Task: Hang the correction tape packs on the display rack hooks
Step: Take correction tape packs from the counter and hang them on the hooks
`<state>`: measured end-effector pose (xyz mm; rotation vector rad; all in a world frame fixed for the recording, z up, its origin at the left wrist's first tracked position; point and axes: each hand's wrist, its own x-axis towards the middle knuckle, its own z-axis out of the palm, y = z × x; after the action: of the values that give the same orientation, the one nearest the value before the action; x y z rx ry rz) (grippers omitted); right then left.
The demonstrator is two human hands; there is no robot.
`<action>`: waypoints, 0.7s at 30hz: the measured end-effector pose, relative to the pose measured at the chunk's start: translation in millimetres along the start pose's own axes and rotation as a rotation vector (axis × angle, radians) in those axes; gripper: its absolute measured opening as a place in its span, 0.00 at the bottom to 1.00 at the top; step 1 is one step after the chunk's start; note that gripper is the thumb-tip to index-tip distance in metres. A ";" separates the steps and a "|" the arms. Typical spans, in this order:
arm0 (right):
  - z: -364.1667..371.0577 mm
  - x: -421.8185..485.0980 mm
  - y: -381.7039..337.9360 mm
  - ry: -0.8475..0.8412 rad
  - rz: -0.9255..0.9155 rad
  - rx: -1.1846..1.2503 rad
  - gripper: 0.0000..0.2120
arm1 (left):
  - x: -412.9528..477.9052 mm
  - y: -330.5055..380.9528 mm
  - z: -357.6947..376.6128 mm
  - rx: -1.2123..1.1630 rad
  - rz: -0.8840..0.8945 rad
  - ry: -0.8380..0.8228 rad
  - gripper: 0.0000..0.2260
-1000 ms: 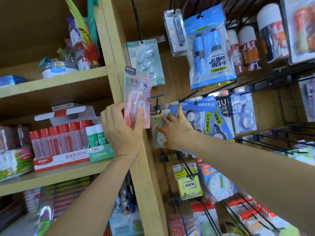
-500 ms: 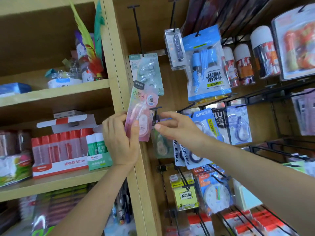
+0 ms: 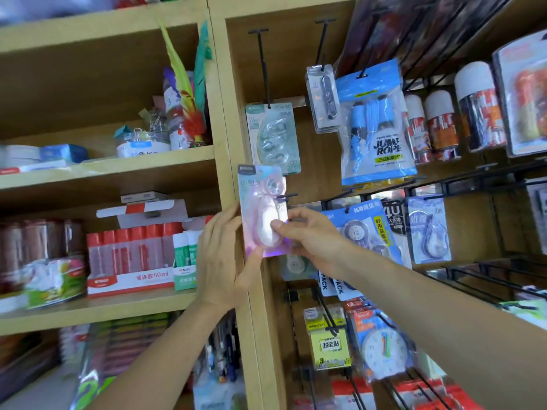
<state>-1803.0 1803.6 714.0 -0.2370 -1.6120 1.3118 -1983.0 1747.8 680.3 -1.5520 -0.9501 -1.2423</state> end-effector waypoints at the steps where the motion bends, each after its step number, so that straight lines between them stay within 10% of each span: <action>1: -5.7 -2.6 1.9 -0.010 0.002 -0.032 0.14 | -5.7 -4.4 -6.9 0.032 0.015 -0.043 0.26; 21: -68.5 -46.5 38.4 0.198 -0.120 -0.403 0.10 | -18.8 -11.6 -8.2 0.300 -0.120 -0.261 0.33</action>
<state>-1743.6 1830.1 650.1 -0.4918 -1.6787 0.8353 -2000.0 1742.8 664.7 -1.4542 -1.3491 -0.9383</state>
